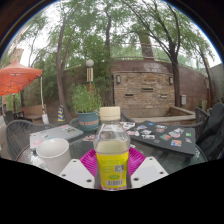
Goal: Pour water
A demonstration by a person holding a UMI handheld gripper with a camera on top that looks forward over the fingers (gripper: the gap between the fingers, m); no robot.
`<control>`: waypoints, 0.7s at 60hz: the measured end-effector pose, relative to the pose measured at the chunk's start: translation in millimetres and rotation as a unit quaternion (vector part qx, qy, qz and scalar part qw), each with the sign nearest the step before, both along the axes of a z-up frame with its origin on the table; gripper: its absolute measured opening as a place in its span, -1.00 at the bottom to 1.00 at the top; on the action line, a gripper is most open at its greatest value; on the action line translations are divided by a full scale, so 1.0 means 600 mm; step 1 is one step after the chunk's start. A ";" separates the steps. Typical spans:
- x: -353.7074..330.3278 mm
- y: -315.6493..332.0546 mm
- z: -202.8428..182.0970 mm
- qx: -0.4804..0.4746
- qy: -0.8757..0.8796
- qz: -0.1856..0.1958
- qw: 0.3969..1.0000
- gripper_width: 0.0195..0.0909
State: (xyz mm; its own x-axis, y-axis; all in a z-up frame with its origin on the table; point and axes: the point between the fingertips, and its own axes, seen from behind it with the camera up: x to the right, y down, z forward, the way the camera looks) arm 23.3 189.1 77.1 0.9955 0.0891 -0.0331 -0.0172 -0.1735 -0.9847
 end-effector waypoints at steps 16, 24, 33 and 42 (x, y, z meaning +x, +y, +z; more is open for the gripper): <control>-0.001 -0.004 -0.021 -0.029 -0.008 -0.001 1.000 -0.46; 0.001 -0.004 -0.023 -0.033 0.002 0.004 0.999 -0.14; 0.012 -0.023 -0.052 -0.083 0.007 -0.004 0.997 0.71; 0.040 -0.088 -0.034 -0.079 -0.016 -0.030 0.996 0.80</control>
State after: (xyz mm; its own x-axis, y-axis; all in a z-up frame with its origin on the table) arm 47.2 136.4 56.5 0.9996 0.0249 -0.0108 -0.0021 -0.3253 -0.9456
